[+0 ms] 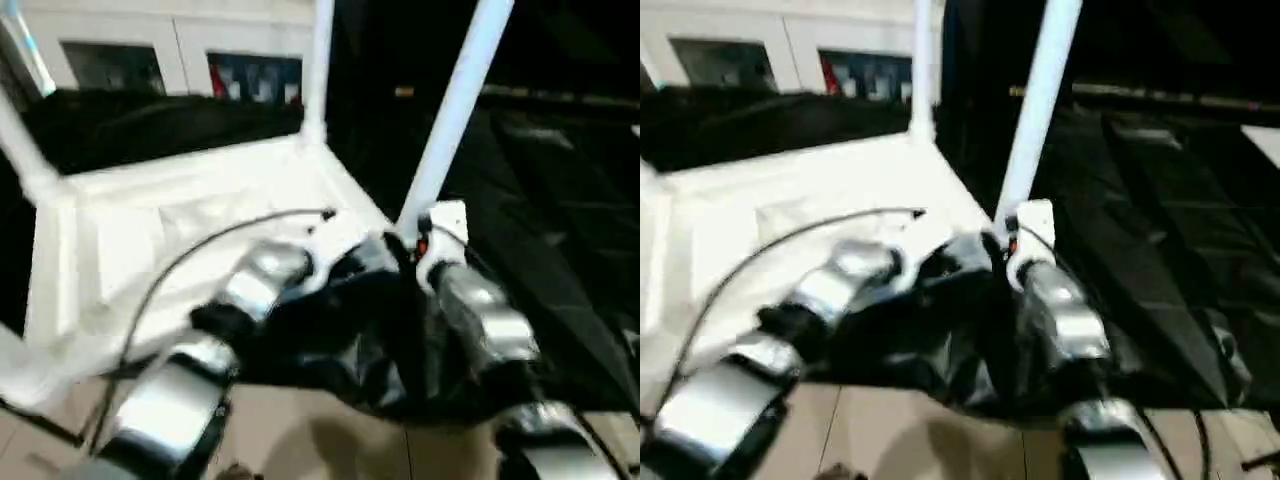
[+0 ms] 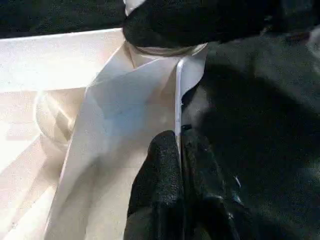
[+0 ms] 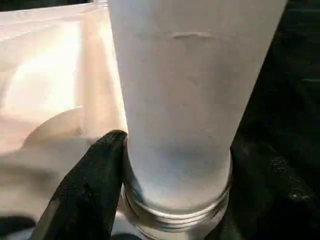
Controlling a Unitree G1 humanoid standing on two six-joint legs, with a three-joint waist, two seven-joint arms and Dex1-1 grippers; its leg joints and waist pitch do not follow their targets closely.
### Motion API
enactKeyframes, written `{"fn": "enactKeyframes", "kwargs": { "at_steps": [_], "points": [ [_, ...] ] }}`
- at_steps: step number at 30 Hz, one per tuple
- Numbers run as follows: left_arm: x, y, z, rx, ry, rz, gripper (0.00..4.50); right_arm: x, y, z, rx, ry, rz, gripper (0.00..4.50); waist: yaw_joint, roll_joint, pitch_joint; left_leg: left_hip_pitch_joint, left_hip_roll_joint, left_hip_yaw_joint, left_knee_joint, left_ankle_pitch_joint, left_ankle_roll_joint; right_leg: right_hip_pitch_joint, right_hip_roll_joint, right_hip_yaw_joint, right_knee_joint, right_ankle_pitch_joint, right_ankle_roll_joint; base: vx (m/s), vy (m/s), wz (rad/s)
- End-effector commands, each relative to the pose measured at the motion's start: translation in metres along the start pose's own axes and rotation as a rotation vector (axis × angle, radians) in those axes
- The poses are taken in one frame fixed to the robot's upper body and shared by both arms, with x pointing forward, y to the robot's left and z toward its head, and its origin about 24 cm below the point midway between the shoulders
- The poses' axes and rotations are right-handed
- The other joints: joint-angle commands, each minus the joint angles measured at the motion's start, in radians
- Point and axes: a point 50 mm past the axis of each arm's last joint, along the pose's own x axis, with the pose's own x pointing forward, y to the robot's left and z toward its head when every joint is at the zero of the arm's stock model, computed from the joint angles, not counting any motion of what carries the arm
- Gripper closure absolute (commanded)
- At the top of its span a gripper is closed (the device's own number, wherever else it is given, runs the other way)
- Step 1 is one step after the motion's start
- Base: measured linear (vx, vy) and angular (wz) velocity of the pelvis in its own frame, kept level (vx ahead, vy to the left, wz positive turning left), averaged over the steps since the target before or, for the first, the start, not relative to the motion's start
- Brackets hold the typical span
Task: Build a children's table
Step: Rotate leg to tighten
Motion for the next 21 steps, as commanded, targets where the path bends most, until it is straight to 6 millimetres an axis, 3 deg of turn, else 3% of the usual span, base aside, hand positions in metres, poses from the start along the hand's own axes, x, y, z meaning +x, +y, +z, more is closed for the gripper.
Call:
{"fn": "enactKeyframes", "kwargs": {
  "at_steps": [1,3,4,8,12,13,18,21],
  "points": [
    [0.001,0.009,0.017,0.020,-0.036,0.099,4.50,0.004,0.013,-0.015,0.063,0.046,-0.013,1.78,-0.001,0.001,-0.076,0.017,0.007,0.004,-0.071,-0.170,-0.004,0.056,-0.042,0.036,-0.075,-0.072,-0.223,0.000,0.000,0.00],
    [0.003,0.007,0.018,0.024,-0.041,0.091,4.50,0.005,0.016,-0.014,0.062,0.040,-0.011,1.78,-0.001,0.000,-0.078,0.017,0.007,0.004,-0.070,-0.161,0.004,0.056,-0.041,0.036,-0.073,-0.055,-0.222,0.000,0.000,0.00],
    [0.004,0.005,0.021,0.038,-0.051,0.075,4.50,0.006,0.018,-0.011,0.064,0.024,0.001,1.43,-0.001,0.000,-0.077,0.017,0.007,0.004,-0.071,-0.161,0.011,0.057,-0.041,0.036,-0.074,-0.048,-0.224,0.000,0.000,0.00],
    [0.004,0.001,0.022,0.070,-0.071,0.027,4.50,0.008,0.018,-0.001,0.072,-0.022,0.029,1.04,-0.001,-0.002,-0.077,0.017,0.008,0.004,-0.071,-0.162,0.027,0.058,-0.041,0.035,-0.074,-0.041,-0.227,0.000,0.000,0.00],
    [0.001,0.003,0.018,0.092,-0.076,-0.008,4.50,0.008,0.008,0.006,0.017,-0.051,0.041,0.88,-0.002,-0.003,-0.079,0.014,0.009,0.004,-0.069,-0.137,0.041,0.060,-0.041,0.035,-0.068,-0.010,-0.235,0.000,0.000,0.00],
    [-0.001,0.004,0.017,0.095,-0.076,-0.016,4.50,0.007,0.004,0.009,-0.002,-0.062,0.045,0.63,-0.002,-0.007,-0.079,0.014,0.008,0.005,-0.068,-0.129,0.047,0.061,-0.042,0.035,-0.068,0.001,-0.240,0.000,0.000,0.00],
    [-0.010,0.008,0.012,0.136,-0.089,-0.058,4.50,-0.003,-0.009,0.014,-0.098,-0.043,0.177,0.63,0.003,-0.006,-0.078,0.014,0.010,0.005,-0.066,-0.116,0.072,0.065,-0.040,0.035,-0.065,0.028,-0.247,0.000,0.000,0.00],
    [-0.022,0.012,0.003,0.152,-0.098,-0.120,4.50,-0.019,-0.027,0.014,-0.174,0.042,0.297,0.63,0.006,-0.004,-0.078,0.015,0.009,0.004,-0.065,-0.108,0.086,0.068,-0.038,0.034,-0.066,0.042,-0.250,0.000,0.000,0.00]
  ]
}}
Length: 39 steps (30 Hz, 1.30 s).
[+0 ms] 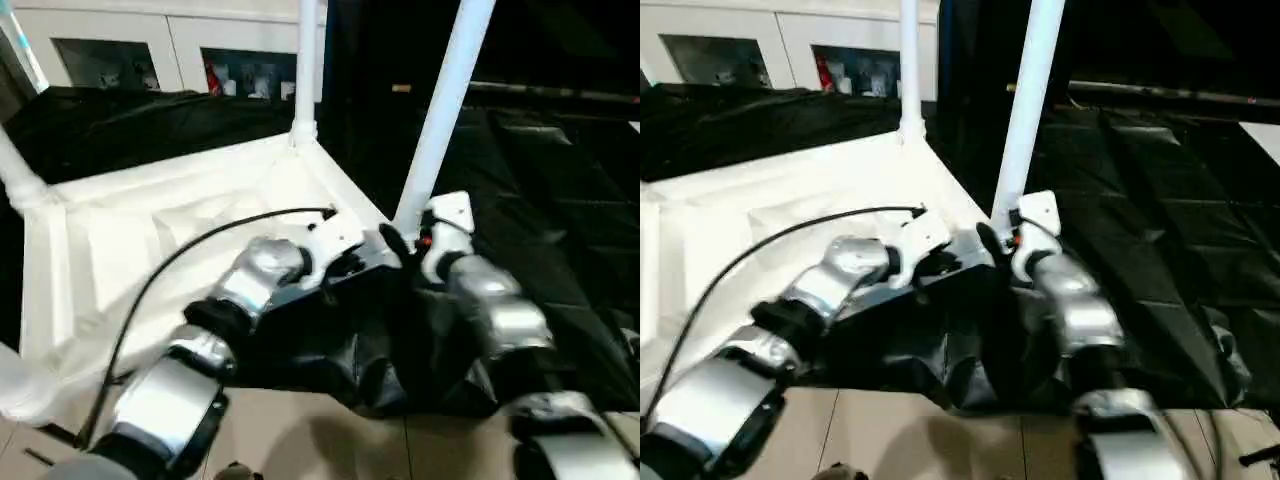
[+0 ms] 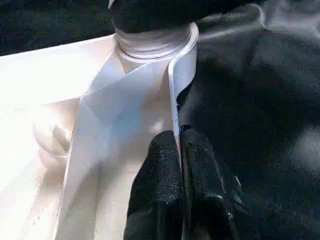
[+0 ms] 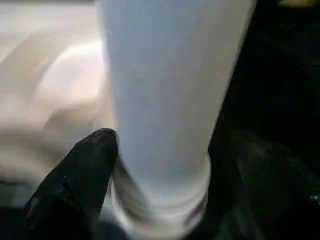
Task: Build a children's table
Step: Rotate leg to tighten
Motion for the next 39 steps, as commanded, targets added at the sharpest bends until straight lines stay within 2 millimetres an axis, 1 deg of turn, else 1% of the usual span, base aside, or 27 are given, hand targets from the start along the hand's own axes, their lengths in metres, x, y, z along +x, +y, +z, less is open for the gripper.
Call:
{"fn": "enactKeyframes", "kwargs": {
  "at_steps": [1,3,4,5,6,7,8,9,10,13,17,18,19,21,22,24,26,28,30,33,34,35,36,37,38,39],
  "points": [
    [-0.011,0.003,0.009,0.067,-0.075,-0.067,4.50,-0.012,-0.002,-0.001,-0.038,0.047,0.124,0.63,0.004,-0.006,-0.079,0.016,0.011,0.005,-0.062,-0.116,0.086,0.068,-0.042,0.037,-0.060,0.046,-0.254,0.000,0.000,0.00],
    [-0.018,0.001,0.005,0.070,-0.084,-0.126,4.50,-0.021,-0.001,-0.001,-0.074,0.057,0.219,0.63,0.005,-0.006,-0.077,0.016,0.014,0.005,-0.063,-0.136,0.085,0.067,-0.043,0.036,-0.061,0.026,-0.260,0.000,0.000,0.00],
    [-0.022,-0.001,0.003,0.078,-0.087,-0.165,4.50,-0.025,0.000,0.000,-0.092,0.063,0.279,0.63,0.006,-0.004,-0.076,0.018,0.017,0.005,-0.065,-0.153,0.080,0.064,-0.045,0.036,-0.063,0.005,-0.261,0.000,0.000,0.00],
    [-0.022,-0.001,0.003,0.081,-0.087,-0.173,4.50,-0.027,0.000,0.000,-0.096,0.065,0.293,0.63,0.003,-0.005,-0.075,0.018,0.016,0.006,-0.065,-0.165,0.076,0.062,-0.043,0.036,-0.064,-0.012,-0.262,0.000,0.000,0.00],
    [-0.022,-0.001,0.003,0.081,-0.087,-0.173,4.50,-0.027,0.000,0.000,-0.096,0.065,0.293,0.63,0.003,-0.004,-0.074,0.020,0.017,0.006,-0.066,-0.180,0.066,0.060,-0.044,0.036,-0.068,-0.046,-0.261,0.000,0.000,0.00],
    [-0.026,-0.002,0.001,0.083,-0.089,-0.199,4.50,-0.031,0.003,0.000,-0.111,0.068,0.358,0.63,0.001,-0.005,-0.073,0.021,0.017,0.007,-0.068,-0.193,0.054,0.057,-0.044,0.036,-0.071,-0.077,-0.259,0.000,0.000,0.00],
    [-0.028,-0.003,0.001,0.083,-0.093,-0.217,4.50,-0.034,0.005,0.000,-0.123,0.074,0.395,0.63,0.006,-0.005,-0.073,0.023,0.021,0.005,-0.068,-0.202,0.050,0.059,-0.045,0.037,-0.071,-0.090,-0.254,0.000,0.000,0.00],
    [-0.031,-0.004,0.001,0.085,-0.099,-0.237,4.50,-0.038,0.006,0.000,-0.134,0.084,0.431,0.63,0.005,-0.007,-0.070,0.023,0.021,0.006,-0.070,-0.204,0.051,0.056,-0.045,0.038,-0.072,-0.096,-0.253,0.000,0.000,0.00],
    [-0.033,-0.005,0.000,0.088,-0.103,-0.258,4.50,-0.040,0.008,0.000,-0.149,0.095,0.462,0.63,0.008,-0.007,-0.072,0.021,0.021,0.004,-0.071,-0.198,0.046,0.058,-0.046,0.037,-0.070,-0.099,-0.249,0.000,0.000,0.00],
    [-0.037,-0.009,0.000,0.094,-0.108,-0.294,4.50,-0.042,0.009,-0.002,-0.172,0.118,0.489,0.63,0.008,-0.007,-0.072,0.021,0.021,0.005,-0.071,-0.196,0.042,0.055,-0.047,0.037,-0.069,-0.108,-0.246,0.000,0.000,0.00],
    [-0.039,-0.011,0.000,0.094,-0.106,-0.314,4.50,-0.039,0.007,-0.003,-0.198,0.138,0.480,0.63,0.010,-0.009,-0.071,0.020,0.019,0.006,-0.070,-0.187,0.036,0.052,-0.046,0.038,-0.071,-0.121,-0.239,0.000,0.000,0.00],
    [-0.039,-0.011,0.000,0.094,-0.107,-0.314,4.50,-0.039,0.007,-0.003,-0.197,0.138,0.478,0.78,0.011,-0.008,-0.072,0.020,0.019,0.007,-0.069,-0.183,0.034,0.052,-0.046,0.038,-0.070,-0.116,-0.238,0.000,0.000,0.00],
    [-0.039,-0.011,0.000,0.093,-0.106,-0.313,4.50,-0.039,0.007,-0.002,-0.195,0.137,0.476,0.90,0.012,-0.010,-0.072,0.020,0.019,0.006,-0.070,-0.178,0.034,0.053,-0.046,0.038,-0.069,-0.111,-0.237,0.000,0.000,0.00],
    [-0.040,-0.011,0.000,0.093,-0.106,-0.311,4.50,-0.039,0.007,-0.001,-0.192,0.139,0.481,0.98,0.013,-0.010,-0.073,0.020,0.020,0.006,-0.069,-0.174,0.035,0.053,-0.046,0.038,-0.068,-0.102,-0.238,0.000,0.000,0.00],
    [-0.040,-0.011,0.000,0.093,-0.106,-0.311,4.50,-0.039,0.007,-0.002,-0.199,0.147,0.486,1.08,0.013,-0.011,-0.073,0.019,0.019,0.006,-0.069,-0.171,0.037,0.053,-0.046,0.038,-0.067,-0.096,-0.238,0.000,0.000,0.00],
    [-0.040,-0.011,0.001,0.091,-0.106,-0.310,4.50,-0.040,0.007,-0.004,-0.211,0.160,0.492,1.30,0.015,-0.011,-0.074,0.019,0.018,0.007,-0.067,-0.157,0.042,0.054,-0.045,0.038,-0.065,-0.079,-0.238,0.000,0.000,0.00],
    [-0.040,-0.011,0.001,0.090,-0.105,-0.309,4.50,-0.040,0.007,-0.004,-0.210,0.160,0.492,1.36,0.015,-0.011,-0.074,0.019,0.018,0.007,-0.067,-0.154,0.045,0.054,-0.045,0.038,-0.064,-0.076,-0.239,0.000,0.000,0.00],
    [-0.041,-0.012,0.001,0.089,-0.105,-0.309,4.50,-0.040,0.007,-0.005,-0.208,0.160,0.493,1.66,0.015,-0.011,-0.074,0.018,0.018,0.007,-0.067,-0.156,0.045,0.054,-0.045,0.037,-0.065,-0.080,-0.238,0.000,0.000,0.00],
    [-0.041,-0.012,0.001,0.087,-0.104,-0.311,4.50,-0.040,0.008,-0.005,-0.207,0.161,0.494,1.68,0.015,-0.010,-0.074,0.019,0.018,0.007,-0.067,-0.156,0.044,0.054,-0.045,0.038,-0.065,-0.082,-0.238,0.000,0.000,0.00],
    [-0.041,-0.012,0.000,0.085,-0.102,-0.310,4.50,-0.040,0.008,-0.006,-0.198,0.155,0.489,1.74,0.015,-0.010,-0.074,0.019,0.018,0.007,-0.067,-0.156,0.044,0.054,-0.044,0.037,-0.066,-0.083,-0.237,0.000,0.000,0.00],
    [-0.041,-0.011,0.000,0.082,-0.096,-0.287,4.50,-0.039,0.007,-0.006,-0.180,0.140,0.470,1.74,0.015,-0.011,-0.074,0.019,0.018,0.007,-0.067,-0.157,0.043,0.054,-0.044,0.038,-0.066,-0.084,-0.236,0.000,0.000,0.00],
    [-0.037,-0.005,0.000,0.074,-0.086,-0.203,4.50,-0.034,0.006,-0.004,-0.109,0.096,0.401,1.75,0.014,-0.013,-0.074,0.018,0.018,0.007,-0.067,-0.156,0.043,0.054,-0.044,0.038,-0.066,-0.084,-0.235,0.000,0.000,0.00],
    [-0.036,-0.002,0.000,0.068,-0.081,-0.171,4.50,-0.033,0.005,-0.004,-0.081,0.082,0.375,1.75,0.013,-0.011,-0.074,0.018,0.018,0.007,-0.067,-0.156,0.041,0.053,-0.045,0.038,-0.064,-0.085,-0.236,0.000,0.000,0.00],
    [-0.033,0.002,0.000,0.054,-0.072,-0.111,4.50,-0.029,0.004,-0.004,-0.035,0.063,0.318,1.75,0.010,-0.012,-0.074,0.019,0.015,0.008,-0.067,-0.166,0.029,0.051,-0.044,0.037,-0.069,-0.112,-0.231,0.000,0.000,0.00],
    [-0.030,0.006,-0.001,0.044,-0.057,-0.052,4.50,-0.025,0.003,-0.005,0.000,0.049,0.248,1.75,0.012,-0.012,-0.074,0.021,0.015,0.006,-0.068,-0.173,0.022,0.052,-0.045,0.037,-0.071,-0.135,-0.223,0.000,0.000,0.00],
    [-0.030,0.007,-0.001,0.042,-0.055,-0.047,4.50,-0.024,0.003,-0.005,0.003,0.048,0.241,1.76,0.010,-0.012,-0.074,0.021,0.015,0.007,-0.069,-0.168,0.022,0.051,-0.044,0.038,-0.072,-0.134,-0.221,0.000,0.000,0.00]
  ]
}}
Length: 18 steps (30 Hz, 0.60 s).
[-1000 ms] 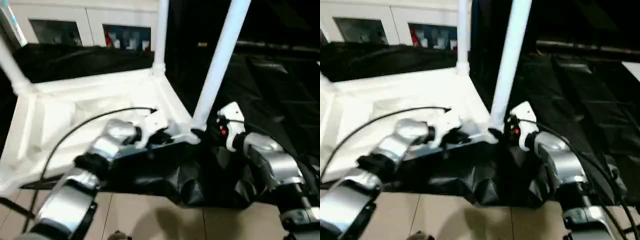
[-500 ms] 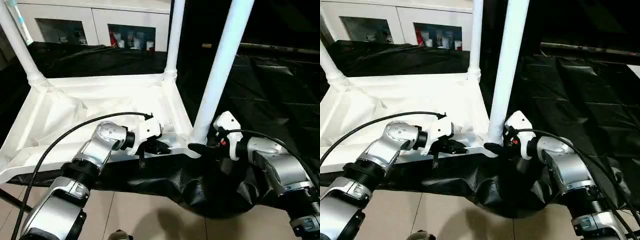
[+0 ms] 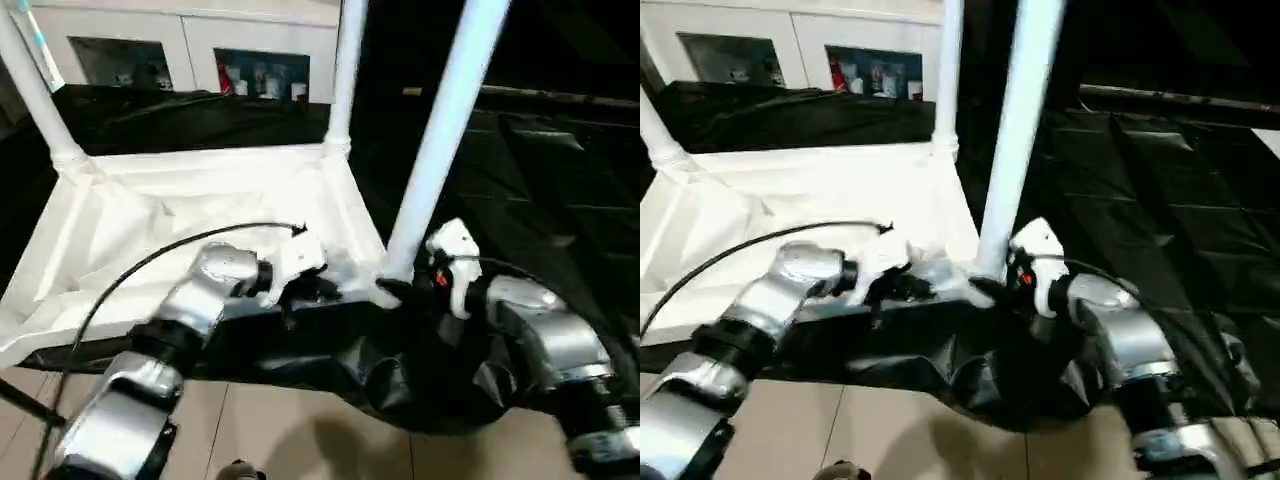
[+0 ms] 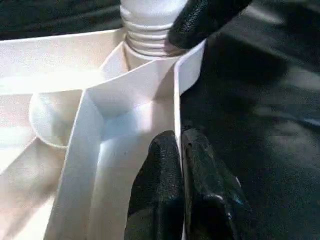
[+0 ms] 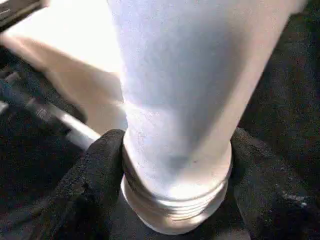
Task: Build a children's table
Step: Rotate leg to tighten
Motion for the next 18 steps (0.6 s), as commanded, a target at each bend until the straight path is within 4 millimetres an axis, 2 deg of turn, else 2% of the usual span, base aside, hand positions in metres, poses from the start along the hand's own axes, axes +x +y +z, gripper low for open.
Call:
{"fn": "enactKeyframes", "kwargs": {
  "at_steps": [1,3,4,5,7,10,13,14,18],
  "points": [
    [0.003,0.019,0.013,-0.011,-0.001,0.196,4.50,0.007,-0.010,0.004,0.109,-0.063,-0.181,1.76,-0.009,-0.007,-0.076,0.019,0.012,0.006,-0.068,-0.159,0.011,0.048,-0.042,0.038,-0.071,-0.124,-0.219,0.000,0.000,0.00],
    [0.006,0.020,0.014,-0.028,0.005,0.223,4.50,0.010,-0.010,0.002,0.141,-0.068,-0.231,1.76,-0.009,-0.011,-0.079,0.016,0.011,0.004,-0.068,-0.133,0.006,0.055,-0.042,0.036,-0.067,-0.096,-0.216,0.000,0.000,0.00],
    [0.015,0.022,0.019,-0.083,0.004,0.291,4.50,0.021,-0.009,-0.003,0.208,-0.065,-0.357,1.76,-0.014,-0.007,-0.079,0.016,0.010,0.005,-0.067,-0.121,0.006,0.053,-0.041,0.037,-0.064,-0.063,-0.224,0.000,0.000,0.00],
    [0.015,0.022,0.019,-0.086,0.004,0.295,4.50,0.022,-0.009,-0.003,0.211,-0.064,-0.364,1.76,-0.016,-0.006,-0.081,0.016,0.009,0.004,-0.066,-0.112,0.005,0.052,-0.041,0.036,-0.062,-0.048,-0.228,0.000,0.000,0.00],
    [0.029,0.020,0.026,-0.108,0.007,0.337,4.50,0.037,-0.002,-0.005,0.263,-0.072,-0.458,1.76,-0.019,-0.004,-0.082,0.013,0.007,0.004,-0.065,-0.099,0.009,0.057,-0.042,0.036,-0.060,-0.015,-0.237,0.000,0.000,0.00],
    [0.046,0.012,0.035,-0.096,0.001,0.325,4.50,0.056,0.015,-0.001,0.289,-0.093,-0.468,1.76,-0.019,-0.004,-0.082,0.016,0.006,0.005,-0.064,-0.106,0.024,0.058,-0.042,0.036,-0.065,-0.004,-0.242,0.000,0.000,0.00],
    [0.051,0.008,0.038,-0.071,-0.010,0.298,4.50,0.062,0.022,0.004,0.263,-0.107,-0.438,1.76,-0.019,-0.005,-0.078,0.016,0.006,0.005,-0.066,-0.122,0.036,0.059,-0.041,0.037,-0.069,-0.021,-0.233,0.000,0.000,0.00],
    [0.051,0.008,0.039,-0.068,-0.016,0.291,4.50,0.063,0.022,0.006,0.255,-0.121,-0.425,1.21,-0.019,-0.005,-0.078,0.017,0.007,0.005,-0.068,-0.140,0.036,0.059,-0.041,0.036,-0.072,-0.044,-0.227,0.000,0.000,0.00],
    [0.050,0.008,0.039,-0.052,-0.027,0.275,4.50,0.062,0.018,0.010,0.245,-0.145,-0.430,1.00,-0.023,-0.006,-0.076,0.015,0.007,0.003,-0.070,-0.157,0.033,0.059,-0.041,0.036,-0.074,-0.073,-0.219,0.000,0.000,0.00]
  ]
}}
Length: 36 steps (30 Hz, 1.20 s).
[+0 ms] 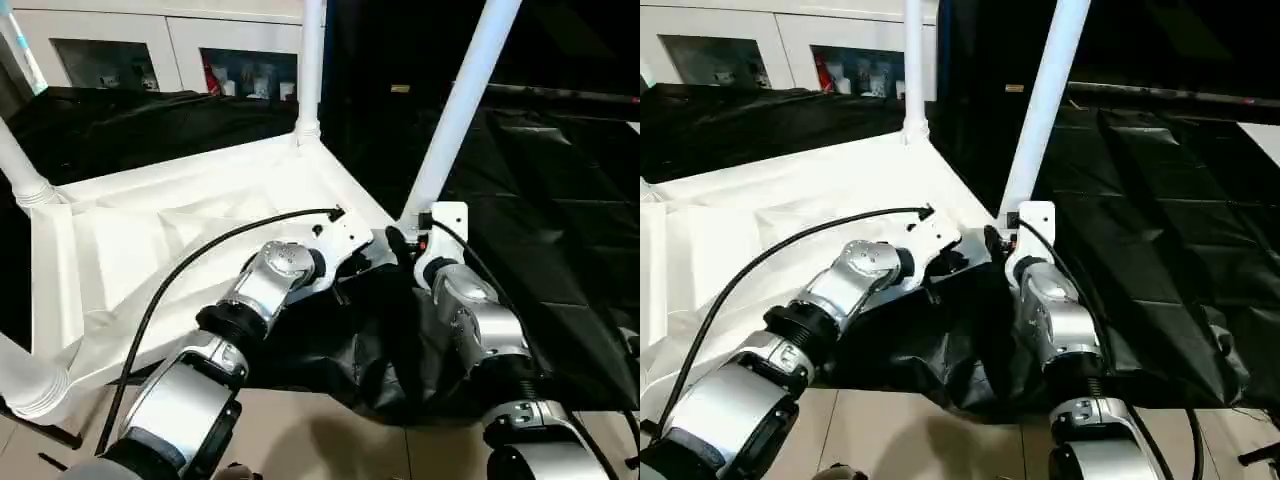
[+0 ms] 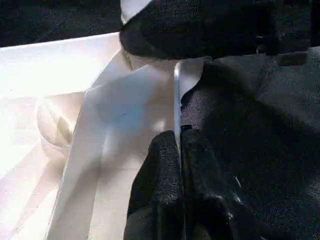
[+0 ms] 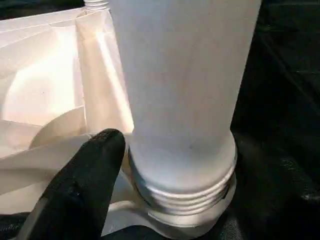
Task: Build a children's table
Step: Rotate leg to tighten
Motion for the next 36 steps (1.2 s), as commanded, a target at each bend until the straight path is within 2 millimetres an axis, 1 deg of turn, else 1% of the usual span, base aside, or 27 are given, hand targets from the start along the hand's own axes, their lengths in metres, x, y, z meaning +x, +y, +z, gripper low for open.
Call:
{"fn": "enactKeyframes", "kwargs": {
  "at_steps": [1,2,3,5,6,7,9,10,11,12,13,14,15,16,17,18,19,20,21,22,24,25,28,30,31,33,36],
  "points": [
    [0.000,0.004,0.015,0.043,-0.065,0.007,4.50,0.004,0.013,0.001,0.013,-0.006,0.074,0.70,0.001,-0.007,-0.076,0.015,0.009,0.004,-0.069,-0.161,0.033,0.058,-0.043,0.035,-0.072,-0.081,-0.222,0.000,0.000,0.00],
    [-0.002,0.004,0.014,0.043,-0.069,-0.003,4.50,0.003,0.009,0.004,-0.013,-0.016,0.073,0.63,0.000,-0.006,-0.076,0.015,0.009,0.005,-0.069,-0.165,0.032,0.058,-0.043,0.035,-0.073,-0.086,-0.223,0.000,0.000,0.00],
    [-0.003,0.005,0.013,0.044,-0.072,-0.011,4.50,0.003,0.006,0.006,-0.032,-0.024,0.072,0.60,-0.001,-0.008,-0.075,0.015,0.009,0.005,-0.069,-0.167,0.032,0.059,-0.042,0.035,-0.074,-0.091,-0.222,0.000,0.000,0.00],
    [-0.005,0.005,0.013,0.052,-0.082,-0.026,4.50,0.002,0.002,0.010,-0.066,-0.033,0.073,0.41,-0.002,-0.008,-0.077,0.015,0.009,0.005,-0.067,-0.156,0.037,0.059,-0.042,0.036,-0.071,-0.074,-0.226,0.000,0.000,0.00],
    [-0.006,0.006,0.012,0.055,-0.087,-0.035,4.50,0.001,-0.002,0.011,-0.086,-0.037,0.075,0.41,-0.001,-0.008,-0.076,0.014,0.009,0.004,-0.067,-0.143,0.040,0.060,-0.042,0.035,-0.069,-0.061,-0.229,0.000,0.000,0.00],
    [-0.010,0.007,0.011,0.062,-0.097,-0.053,4.50,-0.002,-0.008,0.014,-0.131,-0.024,0.108,0.41,-0.001,-0.008,-0.077,0.015,0.009,0.005,-0.066,-0.139,0.045,0.060,-0.040,0.034,-0.069,-0.049,-0.234,0.000,0.000,0.00],
    [-0.013,0.008,0.009,0.065,-0.102,-0.068,4.50,-0.005,-0.013,0.015,-0.165,-0.005,0.142,0.41,0.000,-0.009,-0.076,0.015,0.009,0.006,-0.066,-0.137,0.052,0.061,-0.040,0.035,-0.068,-0.038,-0.236,0.000,0.000,0.00],
    [-0.018,0.010,0.006,0.074,-0.109,-0.092,4.50,-0.012,-0.020,0.015,-0.215,0.038,0.213,0.41,0.003,-0.010,-0.074,0.014,0.009,0.006,-0.066,-0.136,0.063,0.064,-0.038,0.035,-0.068,-0.034,-0.235,0.000,0.000,0.00],
    [-0.020,0.011,0.004,0.079,-0.112,-0.103,4.50,-0.016,-0.023,0.015,-0.236,0.057,0.244,0.41,0.005,-0.011,-0.075,0.014,0.009,0.006,-0.064,-0.135,0.069,0.065,-0.039,0.035,-0.069,-0.031,-0.234,0.000,0.000,0.00],
    [-0.021,0.011,0.004,0.080,-0.112,-0.106,4.50,-0.017,-0.024,0.015,-0.244,0.063,0.253,0.41,0.007,-0.011,-0.075,0.014,0.011,0.007,-0.064,-0.132,0.073,0.063,-0.041,0.037,-0.068,-0.030,-0.231,0.000,0.000,0.00],
    [-0.025,0.012,0.001,0.087,-0.117,-0.124,4.50,-0.023,-0.030,0.014,-0.294,0.095,0.299,0.41,0.009,-0.012,-0.075,0.015,0.011,0.006,-0.064,-0.137,0.073,0.064,-0.041,0.035,-0.069,-0.043,-0.233,0.000,0.000,0.00],
    [-0.028,0.012,0.000,0.093,-0.126,-0.141,4.50,-0.026,-0.034,0.014,-0.324,0.113,0.328,0.41,0.008,-0.013,-0.074,0.012,0.011,0.007,-0.064,-0.143,0.072,0.063,-0.043,0.036,-0.070,-0.053,-0.233,0.000,0.000,0.00],
    [-0.030,0.013,-0.001,0.095,-0.131,-0.155,4.50,-0.029,-0.036,0.014,-0.342,0.127,0.352,0.41,0.008,-0.013,-0.074,0.012,0.011,0.007,-0.064,-0.143,0.072,0.063,-0.043,0.036,-0.070,-0.053,-0.233,0.000,0.000,0.00],
    [-0.034,0.012,-0.001,0.100,-0.144,-0.187,4.50,-0.033,-0.038,0.013,-0.359,0.150,0.401,0.41,0.010,-0.013,-0.073,0.017,0.013,0.008,-0.064,-0.159,0.068,0.059,-0.043,0.037,-0.073,-0.081,-0.237,0.000,0.000,0.00],
    [-0.036,0.012,-0.001,0.104,-0.152,-0.209,4.50,-0.036,-0.038,0.013,-0.364,0.162,0.431,0.41,0.011,-0.011,-0.073,0.015,0.014,0.007,-0.065,-0.160,0.068,0.061,-0.043,0.036,-0.072,-0.083,-0.240,0.000,0.000,0.00],
    [-0.037,0.011,-0.001,0.107,-0.154,-0.227,4.50,-0.037,-0.038,0.013,-0.362,0.171,0.453,0.41,0.011,-0.012,-0.072,0.015,0.014,0.007,-0.066,-0.163,0.065,0.059,-0.043,0.036,-0.073,-0.091,-0.240,0.000,0.000,0.00],
    [-0.039,0.010,-0.001,0.112,-0.153,-0.247,4.50,-0.039,-0.037,0.013,-0.360,0.178,0.480,0.41,0.011,-0.013,-0.072,0.014,0.014,0.007,-0.066,-0.169,0.063,0.060,-0.043,0.036,-0.073,-0.101,-0.241,0.000,0.000,0.00],
    [-0.040,0.009,-0.002,0.120,-0.151,-0.267,4.50,-0.041,-0.036,0.013,-0.359,0.180,0.507,0.41,0.011,-0.013,-0.072,0.015,0.015,0.007,-0.066,-0.173,0.062,0.058,-0.043,0.036,-0.073,-0.107,-0.239,0.000,0.000,0.00],
    [-0.041,0.008,-0.002,0.128,-0.151,-0.285,4.50,-0.042,-0.035,0.013,-0.360,0.176,0.531,0.41,0.011,-0.010,-0.072,0.016,0.015,0.006,-0.066,-0.177,0.060,0.057,-0.044,0.036,-0.074,-0.114,-0.238,0.000,0.000,0.00],
    [-0.044,0.005,-0.002,0.141,-0.154,-0.325,4.50,-0.044,-0.032,0.015,-0.365,0.158,0.572,0.41,0.011,-0.011,-0.072,0.016,0.017,0.006,-0.067,-0.182,0.057,0.055,-0.045,0.036,-0.074,-0.125,-0.239,0.000,0.000,0.00],
    [-0.046,0.004,-0.002,0.142,-0.153,-0.352,4.50,-0.044,-0.032,0.015,-0.360,0.167,0.581,0.41,0.010,-0.011,-0.071,0.015,0.019,0.005,-0.068,-0.181,0.056,0.054,-0.045,0.036,-0.073,-0.122,-0.240,0.000,0.000,0.00],
    [-0.047,0.003,-0.002,0.145,-0.151,-0.358,4.50,-0.044,-0.031,0.015,-0.358,0.173,0.586,0.41,0.013,-0.010,-0.073,0.020,0.019,0.007,-0.067,-0.179,0.054,0.050,-0.044,0.037,-0.072,-0.118,-0.243,0.000,0.000,0.00],
    [-0.049,0.004,-0.002,0.148,-0.148,-0.360,4.50,-0.044,-0.030,0.016,-0.354,0.172,0.607,0.41,0.018,-0.009,-0.073,0.018,0.019,0.007,-0.068,-0.170,0.049,0.052,-0.044,0.037,-0.070,-0.106,-0.245,0.000,0.000,0.00],
    [-0.050,0.005,-0.003,0.148,-0.144,-0.362,4.50,-0.045,-0.028,0.017,-0.354,0.174,0.630,0.41,0.019,-0.013,-0.074,0.016,0.017,0.007,-0.067,-0.166,0.049,0.054,-0.044,0.036,-0.068,-0.098,-0.242,0.000,0.000,0.00],
    [-0.051,0.005,-0.003,0.148,-0.143,-0.363,4.50,-0.045,-0.028,0.017,-0.355,0.175,0.634,0.56,0.020,-0.013,-0.074,0.015,0.017,0.006,-0.067,-0.159,0.050,0.055,-0.045,0.036,-0.067,-0.095,-0.240,0.000,0.000,0.00],
    [-0.052,0.005,-0.004,0.149,-0.138,-0.365,4.50,-0.046,-0.027,0.017,-0.359,0.180,0.643,0.56,0.020,-0.013,-0.074,0.014,0.017,0.006,-0.066,-0.150,0.052,0.055,-0.046,0.036,-0.066,-0.086,-0.239,0.000,0.000,0.00],
    [-0.053,0.006,-0.004,0.149,-0.134,-0.364,4.50,-0.046,-0.028,0.017,-0.361,0.183,0.643,0.84,0.020,-0.011,-0.075,0.016,0.017,0.007,-0.066,-0.144,0.053,0.054,-0.044,0.036,-0.066,-0.079,-0.242,0.000,0.000,0.00]
  ]
}}
